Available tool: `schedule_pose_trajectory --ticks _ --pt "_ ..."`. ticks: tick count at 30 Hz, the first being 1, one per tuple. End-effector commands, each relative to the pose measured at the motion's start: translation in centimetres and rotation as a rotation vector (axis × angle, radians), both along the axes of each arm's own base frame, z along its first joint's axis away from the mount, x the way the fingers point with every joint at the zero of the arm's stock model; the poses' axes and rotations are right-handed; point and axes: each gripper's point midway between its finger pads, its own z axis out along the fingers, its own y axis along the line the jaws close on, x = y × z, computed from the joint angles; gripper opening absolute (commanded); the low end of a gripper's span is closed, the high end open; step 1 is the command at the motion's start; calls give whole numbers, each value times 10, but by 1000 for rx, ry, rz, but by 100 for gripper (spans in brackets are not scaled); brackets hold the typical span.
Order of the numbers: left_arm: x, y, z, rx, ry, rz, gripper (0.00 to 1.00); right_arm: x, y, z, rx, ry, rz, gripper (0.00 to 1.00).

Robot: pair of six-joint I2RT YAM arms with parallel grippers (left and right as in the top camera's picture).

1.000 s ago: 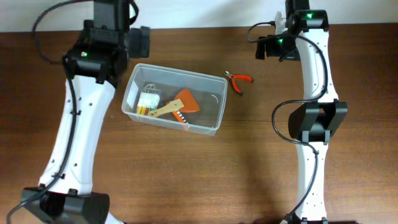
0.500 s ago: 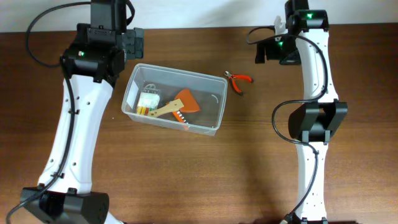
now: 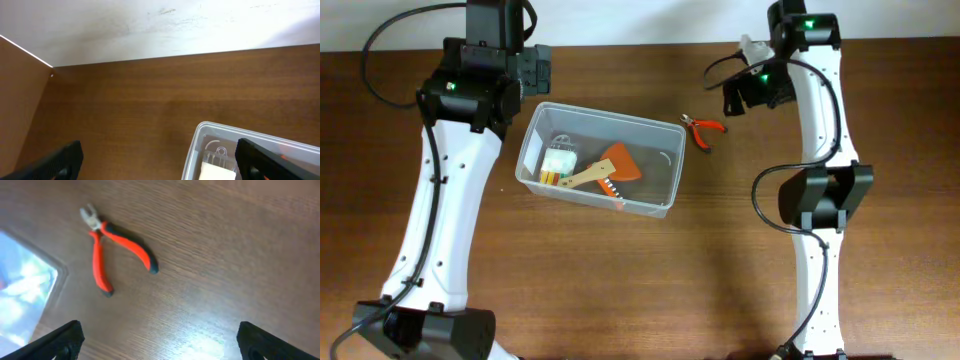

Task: Pack container
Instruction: 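Move the right gripper down toward the red-handled pliers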

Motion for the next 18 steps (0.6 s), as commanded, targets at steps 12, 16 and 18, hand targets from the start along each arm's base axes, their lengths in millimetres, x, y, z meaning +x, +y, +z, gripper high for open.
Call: schedule_pose_trajectory --ticks 12,16,18 --pt "0 3 2 -2 -9 21 99 7 40 61 -20 -258 440 99" --pt "0 3 2 -2 -9 21 99 16 41 46 -38 -267 477 99" --pt "0 3 2 -2 -9 21 99 15 38 36 -59 -248 505 99"
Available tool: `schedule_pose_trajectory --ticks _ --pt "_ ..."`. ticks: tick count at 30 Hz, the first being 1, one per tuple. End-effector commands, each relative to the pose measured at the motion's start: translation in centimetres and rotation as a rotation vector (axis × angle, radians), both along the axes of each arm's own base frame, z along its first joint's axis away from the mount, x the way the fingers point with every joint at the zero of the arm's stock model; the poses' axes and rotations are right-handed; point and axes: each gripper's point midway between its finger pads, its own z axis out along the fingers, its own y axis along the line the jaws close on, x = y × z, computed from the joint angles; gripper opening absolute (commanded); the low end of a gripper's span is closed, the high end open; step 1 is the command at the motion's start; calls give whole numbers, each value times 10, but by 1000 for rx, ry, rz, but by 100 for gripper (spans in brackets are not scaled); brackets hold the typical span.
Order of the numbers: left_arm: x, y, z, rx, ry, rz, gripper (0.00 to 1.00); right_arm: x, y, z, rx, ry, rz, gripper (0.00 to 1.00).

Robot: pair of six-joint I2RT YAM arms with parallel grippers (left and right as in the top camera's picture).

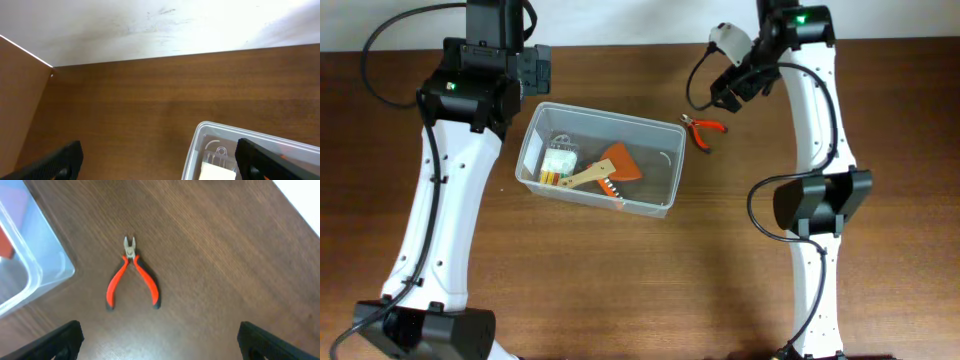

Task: Pack container
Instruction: 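Move the right gripper down toward the red-handled pliers, then close the right gripper on the pliers' handles near the pivot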

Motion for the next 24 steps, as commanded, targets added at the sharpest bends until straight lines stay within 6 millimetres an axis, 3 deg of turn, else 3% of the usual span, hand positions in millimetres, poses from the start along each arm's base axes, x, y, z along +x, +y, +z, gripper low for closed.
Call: schedule_pose_trajectory --ticks 1,7,14,17,24 --pt "0 3 2 -2 -9 21 99 -6 -2 -6 -46 4 78 99" --pt "0 3 2 -2 -8 21 99 -13 -5 -44 -76 79 103 96" --pt "0 3 2 -2 -9 21 99 -14 7 -85 -79 112 127 91" --pt "0 3 2 -2 -9 21 99 -13 15 -98 -80 107 140 91" --pt "0 3 2 -2 -8 21 99 -10 26 -108 -78 90 157 85"
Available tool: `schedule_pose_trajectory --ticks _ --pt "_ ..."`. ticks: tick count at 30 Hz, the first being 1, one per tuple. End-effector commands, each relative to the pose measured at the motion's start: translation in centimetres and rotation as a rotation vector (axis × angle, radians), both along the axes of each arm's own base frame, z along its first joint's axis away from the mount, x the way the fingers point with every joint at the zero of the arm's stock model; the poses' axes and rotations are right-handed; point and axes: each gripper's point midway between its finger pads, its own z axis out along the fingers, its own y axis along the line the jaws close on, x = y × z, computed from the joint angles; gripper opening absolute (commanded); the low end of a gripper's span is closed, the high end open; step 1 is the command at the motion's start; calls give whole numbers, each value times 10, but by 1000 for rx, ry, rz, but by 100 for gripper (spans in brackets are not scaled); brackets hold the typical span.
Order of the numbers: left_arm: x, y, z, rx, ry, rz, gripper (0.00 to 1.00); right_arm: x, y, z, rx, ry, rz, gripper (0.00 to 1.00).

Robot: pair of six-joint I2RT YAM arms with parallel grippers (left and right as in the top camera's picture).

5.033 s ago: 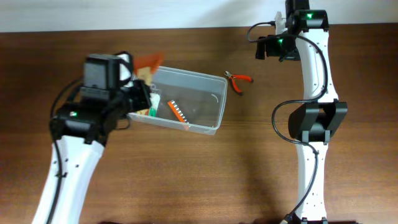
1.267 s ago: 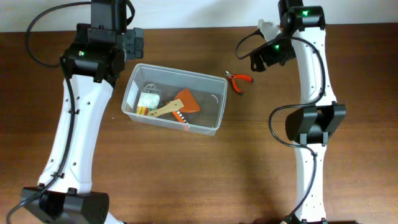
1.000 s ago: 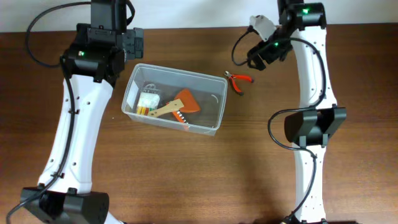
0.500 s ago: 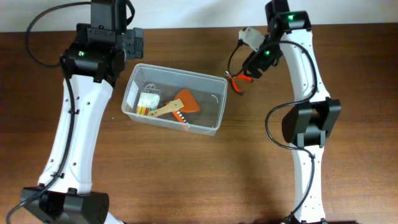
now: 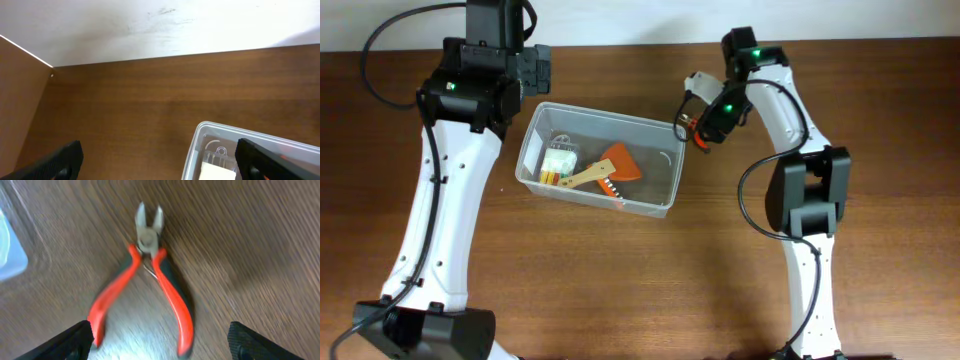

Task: Pack container
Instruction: 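Close the right gripper on the pliers' handles near the pivot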

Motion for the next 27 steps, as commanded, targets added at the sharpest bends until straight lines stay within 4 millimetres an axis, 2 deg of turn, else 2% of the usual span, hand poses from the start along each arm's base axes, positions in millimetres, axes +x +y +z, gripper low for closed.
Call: schedule_pose_trajectory --ticks 1,13,22,27 --pt "0 3 2 -2 -9 21 99 0 5 11 0 -27 18 84" --pt "0 3 2 -2 -9 21 99 1 0 10 3 -19 -17 71" --pt "0 3 2 -2 -9 21 99 8 -10 9 3 -36 -36 72" --pt "0 3 2 -2 -9 21 99 9 -17 -9 4 -9 -75 72"
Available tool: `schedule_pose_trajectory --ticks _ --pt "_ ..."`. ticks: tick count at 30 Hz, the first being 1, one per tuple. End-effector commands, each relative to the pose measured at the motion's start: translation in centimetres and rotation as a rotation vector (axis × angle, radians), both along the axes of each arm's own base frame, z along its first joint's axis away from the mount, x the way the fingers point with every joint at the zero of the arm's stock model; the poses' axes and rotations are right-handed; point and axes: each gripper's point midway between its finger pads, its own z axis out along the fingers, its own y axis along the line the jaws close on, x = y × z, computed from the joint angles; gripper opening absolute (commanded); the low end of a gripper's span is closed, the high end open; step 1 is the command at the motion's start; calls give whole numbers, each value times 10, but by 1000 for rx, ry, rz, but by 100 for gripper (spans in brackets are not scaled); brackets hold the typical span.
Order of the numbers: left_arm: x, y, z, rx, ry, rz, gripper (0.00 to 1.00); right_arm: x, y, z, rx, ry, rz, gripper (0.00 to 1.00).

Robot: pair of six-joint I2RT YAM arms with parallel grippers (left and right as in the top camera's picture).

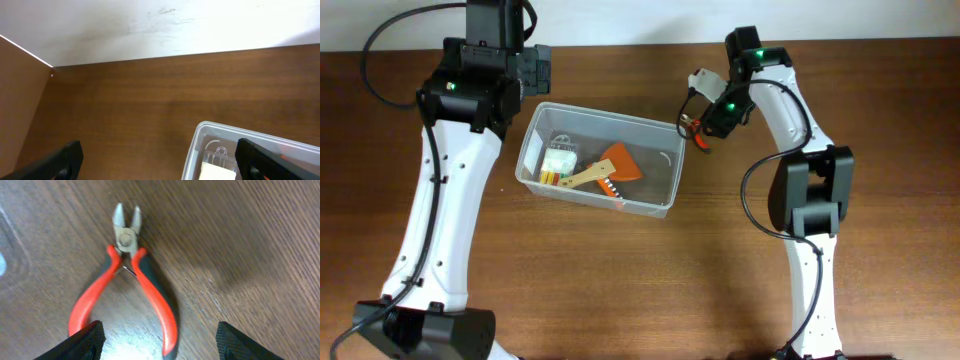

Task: Pack container
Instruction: 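Close the right gripper on the pliers' handles near the pivot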

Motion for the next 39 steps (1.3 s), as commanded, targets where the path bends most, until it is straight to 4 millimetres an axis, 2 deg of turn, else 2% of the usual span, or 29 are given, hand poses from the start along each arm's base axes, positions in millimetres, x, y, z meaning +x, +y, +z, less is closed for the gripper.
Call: schedule_pose_trajectory --ticks 1,12,16,22,28,36,39 --pt "0 3 2 -2 -9 21 99 2 -5 -10 1 14 -45 72" --pt "0 3 2 -2 -9 21 99 3 -5 -15 5 18 -67 71" --pt "0 3 2 -2 -9 21 99 2 -5 -18 4 24 -67 66" --pt "0 3 2 -2 -9 21 99 -5 -6 -32 2 49 -71 69" --pt "0 3 2 -2 -9 21 99 -4 -6 -34 5 51 -90 72" --pt "0 3 2 -2 -9 21 99 -4 -6 -34 9 55 -115 63" --pt "0 3 2 -2 -9 21 99 -4 -6 -33 9 55 -115 54"
